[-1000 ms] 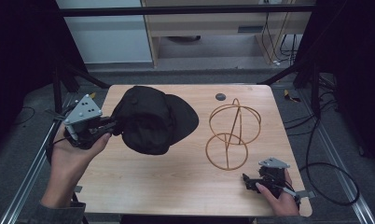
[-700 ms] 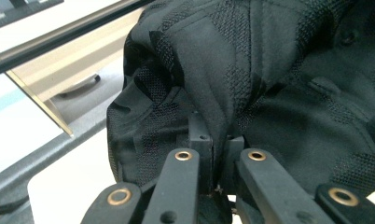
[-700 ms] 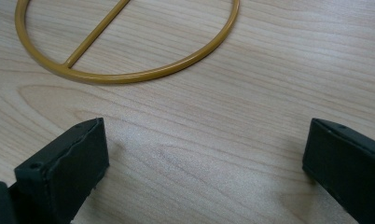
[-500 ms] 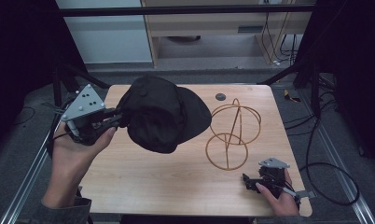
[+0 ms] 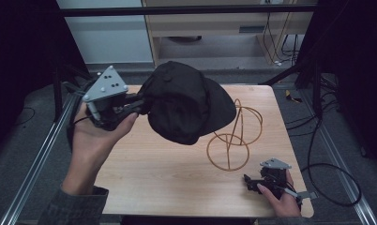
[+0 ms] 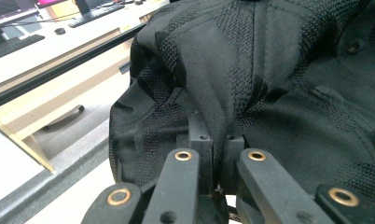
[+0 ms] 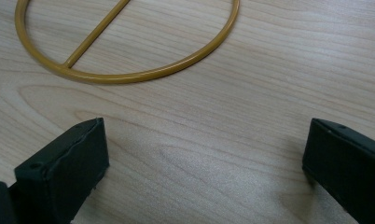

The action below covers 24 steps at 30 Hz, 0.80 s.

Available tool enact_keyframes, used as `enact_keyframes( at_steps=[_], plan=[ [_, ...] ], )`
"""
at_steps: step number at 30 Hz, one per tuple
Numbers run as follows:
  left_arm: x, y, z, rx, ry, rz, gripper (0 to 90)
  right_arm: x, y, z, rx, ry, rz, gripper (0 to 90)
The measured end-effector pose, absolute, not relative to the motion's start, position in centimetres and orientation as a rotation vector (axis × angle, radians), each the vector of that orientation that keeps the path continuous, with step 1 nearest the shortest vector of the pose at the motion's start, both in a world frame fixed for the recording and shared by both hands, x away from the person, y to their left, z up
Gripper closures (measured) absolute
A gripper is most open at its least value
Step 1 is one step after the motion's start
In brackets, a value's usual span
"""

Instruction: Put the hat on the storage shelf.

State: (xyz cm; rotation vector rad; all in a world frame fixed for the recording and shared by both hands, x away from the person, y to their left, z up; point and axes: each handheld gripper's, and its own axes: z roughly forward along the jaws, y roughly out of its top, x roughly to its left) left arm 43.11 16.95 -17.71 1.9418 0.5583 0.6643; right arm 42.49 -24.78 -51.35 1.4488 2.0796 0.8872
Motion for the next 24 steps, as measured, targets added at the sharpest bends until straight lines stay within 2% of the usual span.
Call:
enact_keyframes(
  at_steps=[10,24],
  plan=[
    [46.2,12.2,-18.3,1.919,0.549,0.563,87.6,42.5,-24.8,-51.3,1.449,2.080,0.888,0.4],
    [47.7,8.5,-19.8,1.983,0.530,0.542,87.5,42.5,-24.8,-51.4,1.440,2.086,0.889,0.4]
  ],
)
